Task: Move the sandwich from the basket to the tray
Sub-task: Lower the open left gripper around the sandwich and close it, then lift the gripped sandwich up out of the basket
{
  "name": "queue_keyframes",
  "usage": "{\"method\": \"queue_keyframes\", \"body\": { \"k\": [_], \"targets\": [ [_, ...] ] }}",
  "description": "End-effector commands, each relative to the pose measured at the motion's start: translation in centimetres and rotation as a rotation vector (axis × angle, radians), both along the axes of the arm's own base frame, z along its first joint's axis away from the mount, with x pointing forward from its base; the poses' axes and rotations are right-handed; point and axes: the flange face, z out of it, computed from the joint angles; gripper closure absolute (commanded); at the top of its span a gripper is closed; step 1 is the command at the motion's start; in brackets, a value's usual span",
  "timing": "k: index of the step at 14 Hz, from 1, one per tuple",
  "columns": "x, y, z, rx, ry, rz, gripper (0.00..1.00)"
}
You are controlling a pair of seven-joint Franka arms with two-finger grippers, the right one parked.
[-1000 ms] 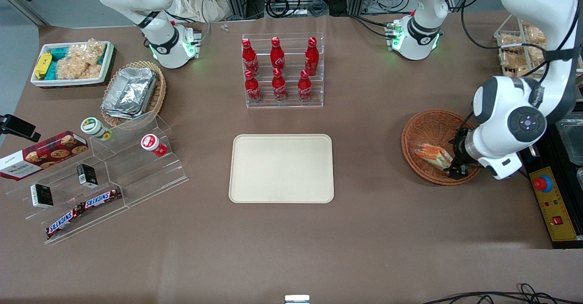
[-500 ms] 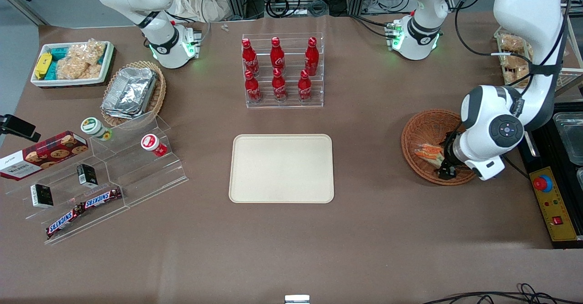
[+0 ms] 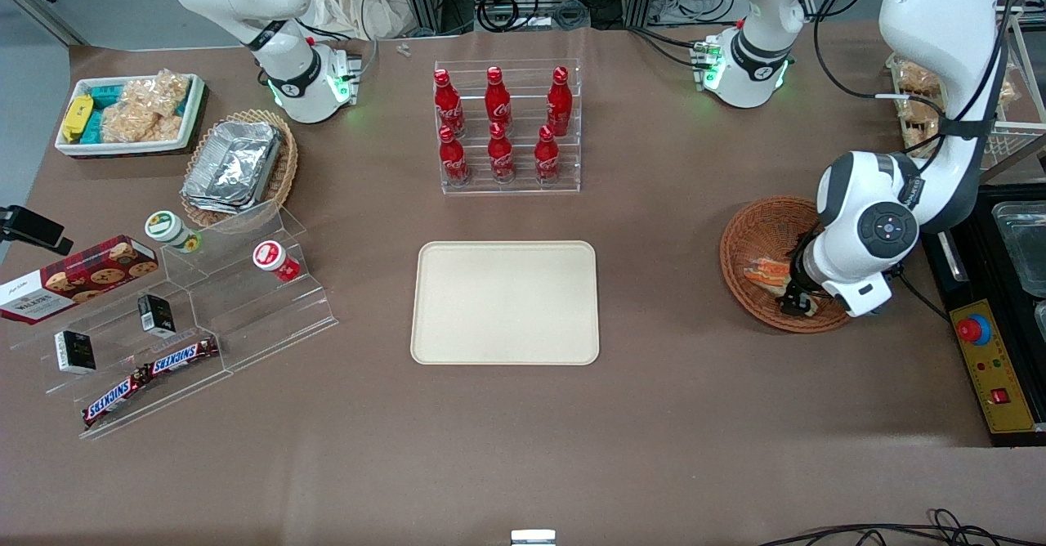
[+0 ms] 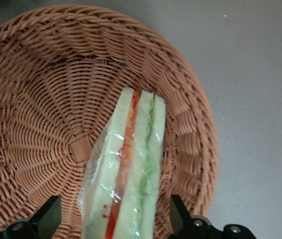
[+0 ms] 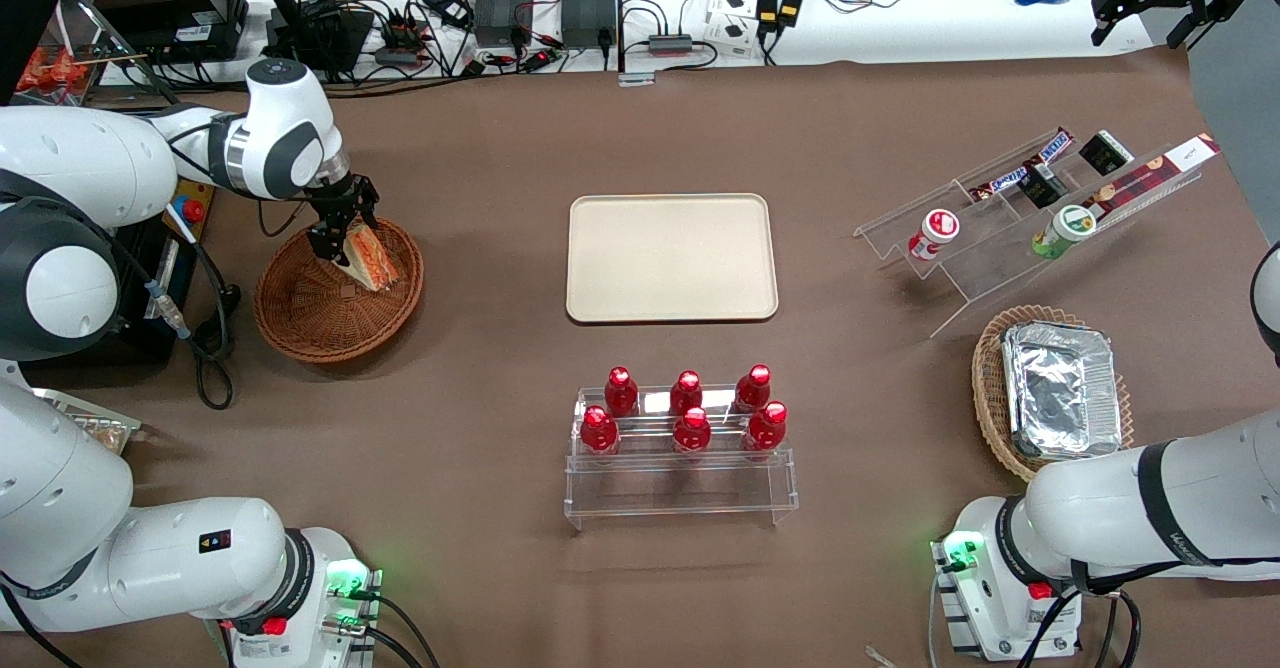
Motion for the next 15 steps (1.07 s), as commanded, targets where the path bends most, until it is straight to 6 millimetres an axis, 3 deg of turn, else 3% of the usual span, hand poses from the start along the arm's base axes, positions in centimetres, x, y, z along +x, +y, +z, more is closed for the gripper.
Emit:
{"method": "queue_keyframes", "body": {
  "k": [1,2,3,4,7,9,12,15],
  "targets": [
    [-0.9,0.3,-0.2,0.021,-0.017,0.003,0.29],
    [-0.9,0.6,-0.2,0.021,-0.017,0.007,0.50],
    [-0.9,0.8,-0.3,0.020,-0.016,0.010,0.81],
    [-0.9,0.8,-0.3,0.024,-0.016,0.006,1.00],
    [-0.7,0.8,0.1,0.030,-0.024,-0.004,1.00],
    [-0.2,0.9,1.4,0.034,-0.033,-0.027,1.00],
    [1.3,1.2,6.1,0.055,0.038,-0.106,1.00],
    [2.7,1.4,12.6,0.048,0.089,-0.170,1.00]
  ]
}}
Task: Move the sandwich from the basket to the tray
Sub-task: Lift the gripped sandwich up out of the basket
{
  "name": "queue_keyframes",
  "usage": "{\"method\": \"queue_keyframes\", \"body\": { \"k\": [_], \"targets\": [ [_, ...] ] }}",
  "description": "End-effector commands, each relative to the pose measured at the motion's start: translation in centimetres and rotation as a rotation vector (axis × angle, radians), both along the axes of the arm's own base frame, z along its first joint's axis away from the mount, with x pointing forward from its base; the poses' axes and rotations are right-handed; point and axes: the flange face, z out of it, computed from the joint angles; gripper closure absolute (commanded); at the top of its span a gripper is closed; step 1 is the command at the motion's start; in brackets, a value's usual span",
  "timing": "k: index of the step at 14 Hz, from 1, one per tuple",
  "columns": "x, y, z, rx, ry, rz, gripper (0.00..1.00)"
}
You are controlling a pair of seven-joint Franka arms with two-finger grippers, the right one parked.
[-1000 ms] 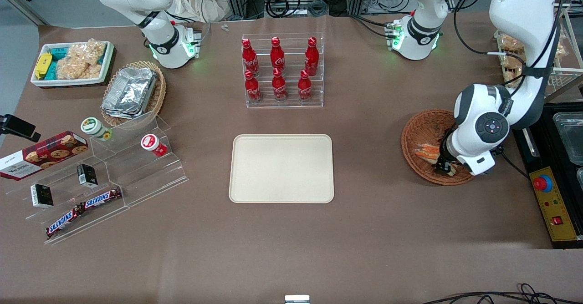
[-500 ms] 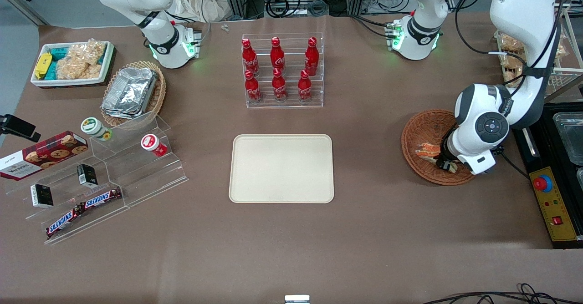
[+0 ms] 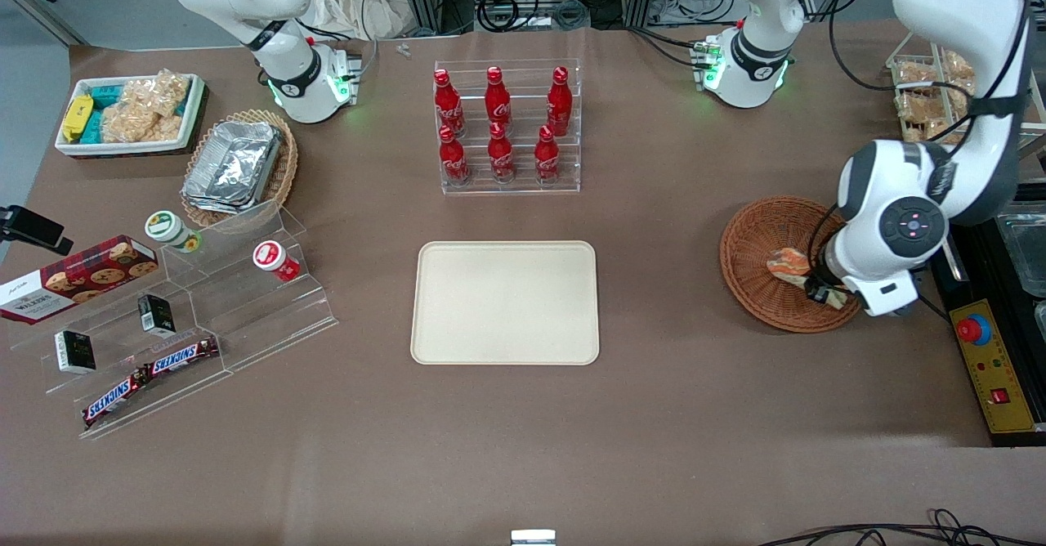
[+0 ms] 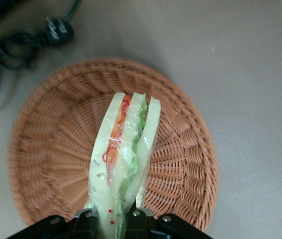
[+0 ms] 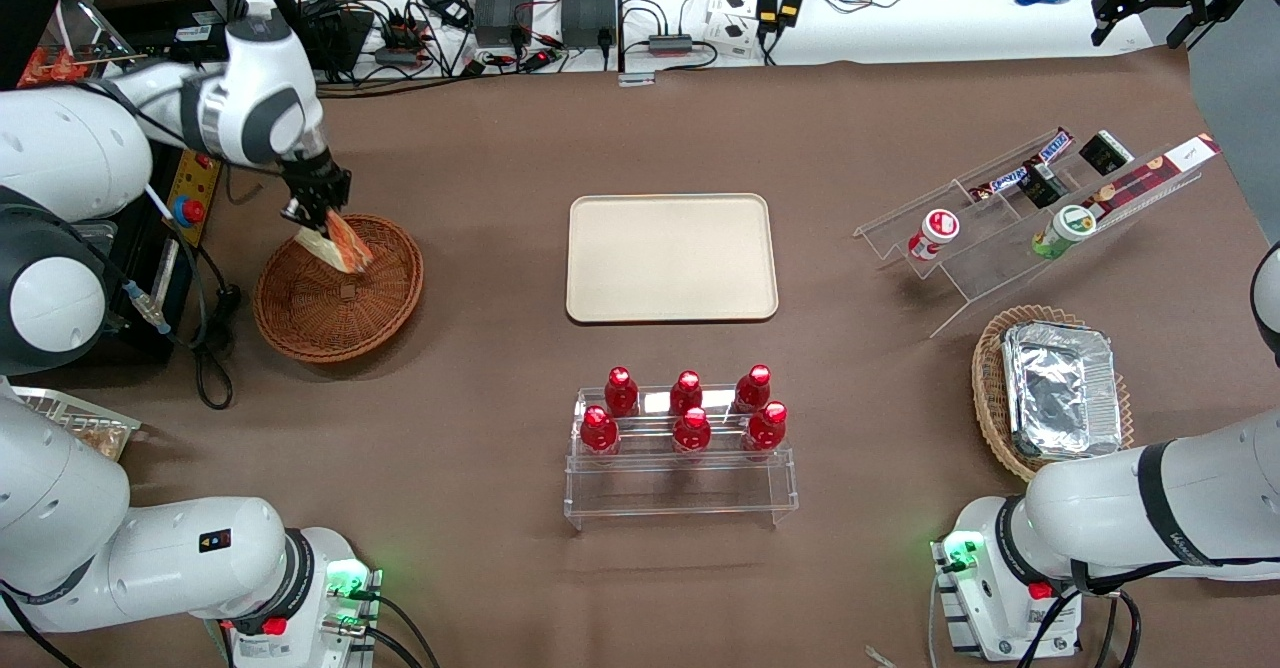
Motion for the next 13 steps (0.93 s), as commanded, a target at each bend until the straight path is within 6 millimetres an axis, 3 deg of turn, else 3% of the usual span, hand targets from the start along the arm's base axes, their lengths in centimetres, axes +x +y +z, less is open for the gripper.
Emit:
{"method": "queue_keyframes", "body": {
  "k": [1,4,5,8,11,13],
  "targets": [
    [1.3,-0.3,7.3,-0.049,0.051,-0.081,1.00],
    [2.8,-1.1,17.1,-0.189,0.068,-0.175,1.00],
    [2.9,-2.3,19.8,-0.224,0.047,-0.238,1.00],
    [2.6,-8.0,24.2,-0.275,-0.010,-0.501,1.00],
    [1.3,-15.6,24.1,-0.318,0.006,-0.668,1.00],
    [0.4,-20.5,22.1,-0.356,0.044,-0.756,1.00]
  ]
}}
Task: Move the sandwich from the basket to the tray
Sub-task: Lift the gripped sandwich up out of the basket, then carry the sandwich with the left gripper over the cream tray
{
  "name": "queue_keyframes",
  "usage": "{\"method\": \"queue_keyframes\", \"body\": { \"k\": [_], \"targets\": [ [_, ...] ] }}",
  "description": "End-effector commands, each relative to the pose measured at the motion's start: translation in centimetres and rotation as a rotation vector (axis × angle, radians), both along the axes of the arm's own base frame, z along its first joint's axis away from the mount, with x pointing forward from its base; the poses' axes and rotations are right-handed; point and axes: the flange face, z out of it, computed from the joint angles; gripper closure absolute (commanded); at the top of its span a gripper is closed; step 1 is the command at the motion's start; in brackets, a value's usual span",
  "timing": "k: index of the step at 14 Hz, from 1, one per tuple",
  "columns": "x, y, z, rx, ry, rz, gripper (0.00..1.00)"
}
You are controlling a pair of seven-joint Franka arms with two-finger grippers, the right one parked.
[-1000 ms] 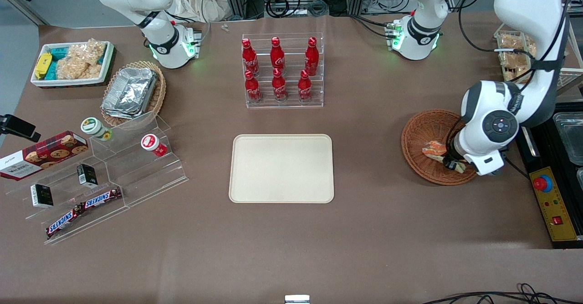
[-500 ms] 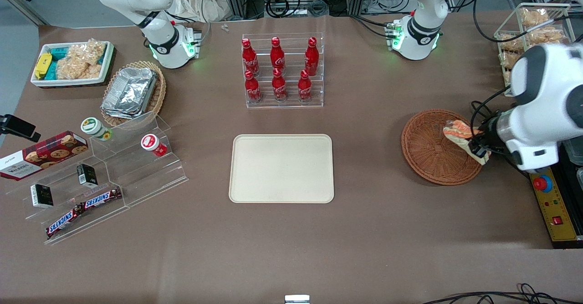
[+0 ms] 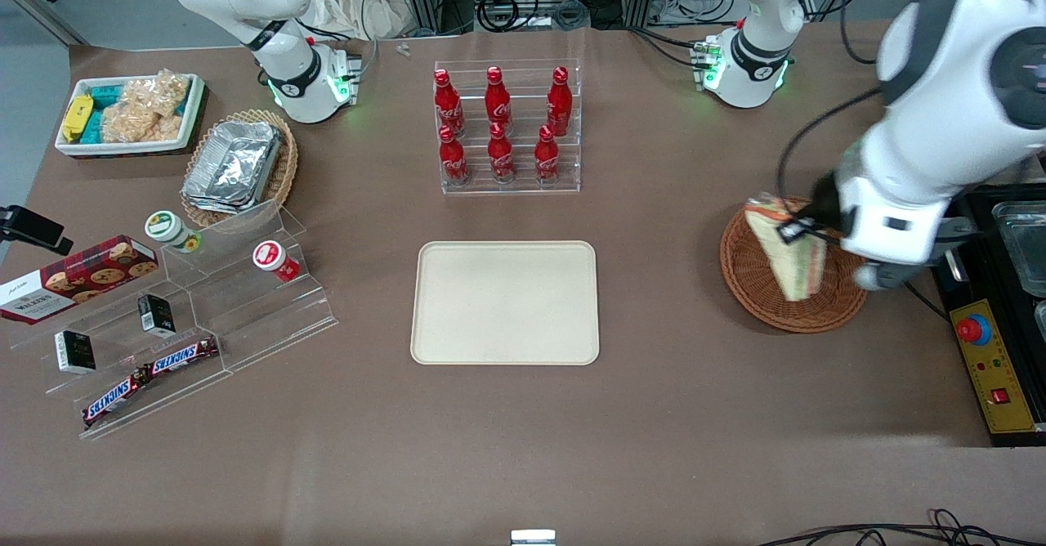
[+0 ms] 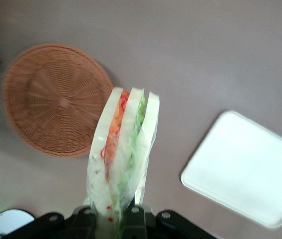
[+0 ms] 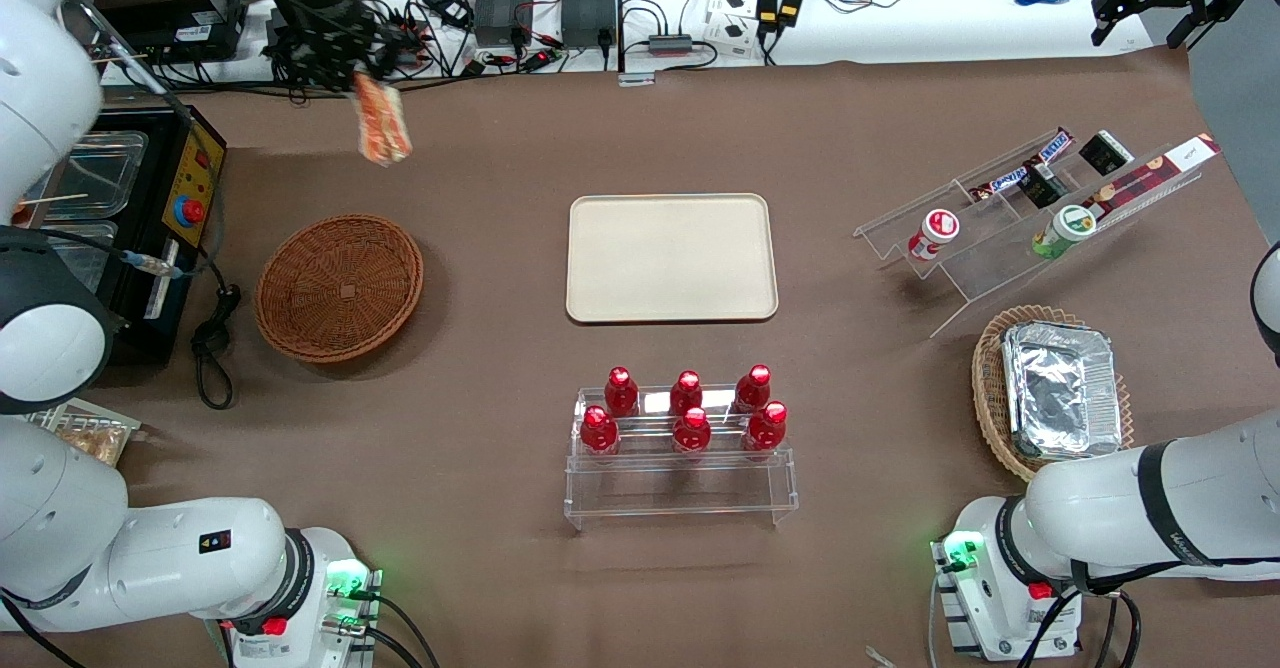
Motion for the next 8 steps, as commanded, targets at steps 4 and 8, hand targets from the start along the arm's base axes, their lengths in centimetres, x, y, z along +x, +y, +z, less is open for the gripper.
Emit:
{"method": "queue_keyframes", "body": {
  "k": [4,8],
  "targets": [
    [-0.6,-12.6,-7.6,-0.095,0.049,-0.197,1.00],
    [-0.9,-20.0,-16.2,-0.054,-0.009,-0.158,1.00]
  ]
}}
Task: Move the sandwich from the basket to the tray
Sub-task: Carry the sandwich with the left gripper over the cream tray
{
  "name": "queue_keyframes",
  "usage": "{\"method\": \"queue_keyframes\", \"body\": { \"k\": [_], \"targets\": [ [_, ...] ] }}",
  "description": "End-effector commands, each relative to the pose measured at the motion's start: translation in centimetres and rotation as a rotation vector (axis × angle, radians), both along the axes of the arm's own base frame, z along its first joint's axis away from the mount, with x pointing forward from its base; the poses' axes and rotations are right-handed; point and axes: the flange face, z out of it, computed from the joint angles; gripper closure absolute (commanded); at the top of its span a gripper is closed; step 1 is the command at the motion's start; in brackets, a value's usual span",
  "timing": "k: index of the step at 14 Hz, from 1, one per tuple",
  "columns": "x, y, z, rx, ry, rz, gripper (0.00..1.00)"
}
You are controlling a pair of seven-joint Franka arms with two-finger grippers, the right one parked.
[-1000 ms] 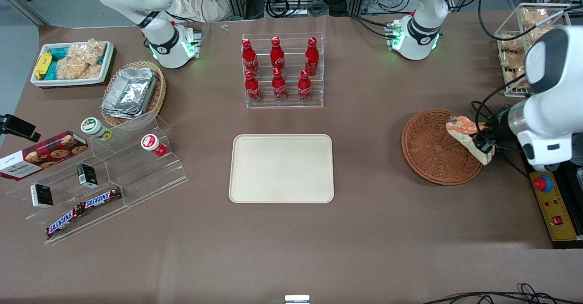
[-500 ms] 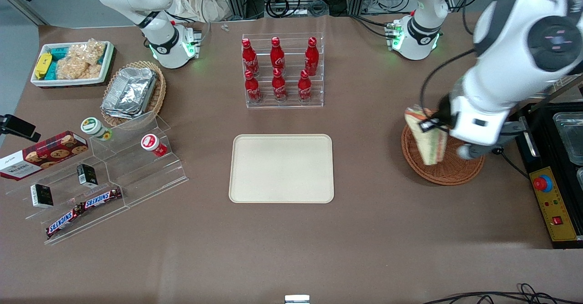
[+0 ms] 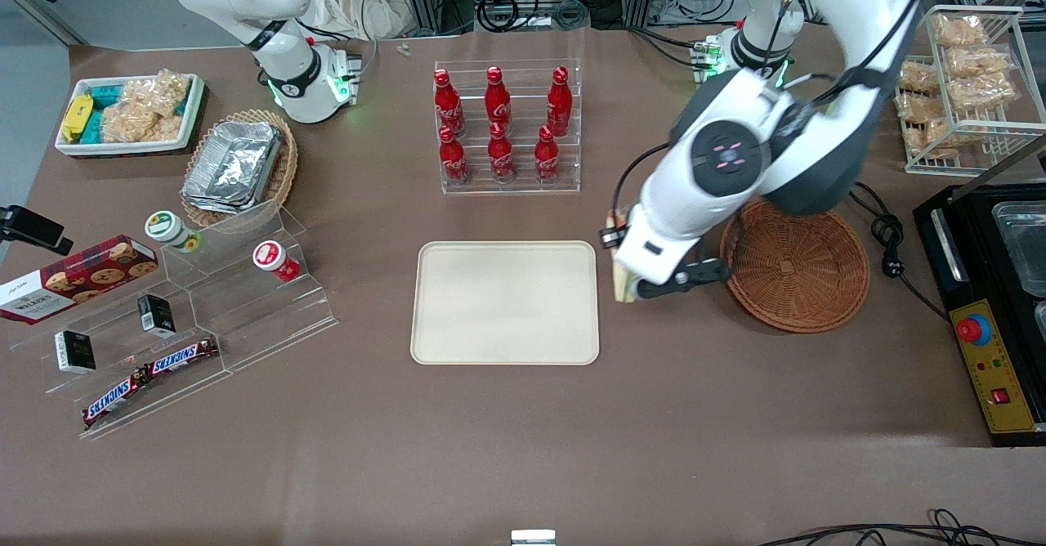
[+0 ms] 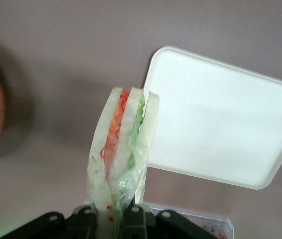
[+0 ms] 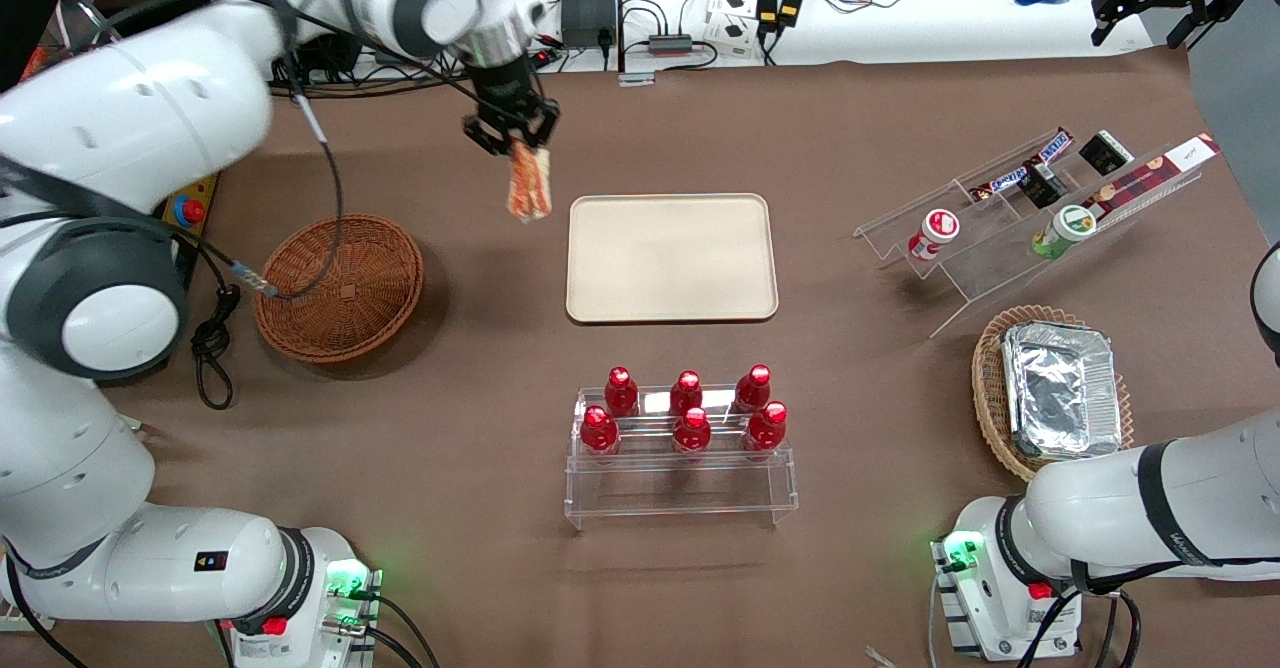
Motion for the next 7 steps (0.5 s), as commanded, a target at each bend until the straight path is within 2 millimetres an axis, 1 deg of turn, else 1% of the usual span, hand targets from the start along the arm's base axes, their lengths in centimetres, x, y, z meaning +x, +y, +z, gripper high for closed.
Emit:
{"method": "queue_keyframes", "body": {
  "k": [1,2,4,6,7],
  "targets": [
    [0.4,-4.4,-5.5,-0.011,-0.045,0.038,1.00],
    [0.2,-5.9,-7.3,-0.016,-0.074,0.032,1.00],
    [0.4,-7.0,-11.9,-0.010,-0.086,0.011,1.00],
    [0.1,-8.7,-15.6,-0.025,-0.114,-0.015,1.00],
    [0.1,-8.9,-17.2,-0.029,-0.124,-0.014,1.00]
  ]
}}
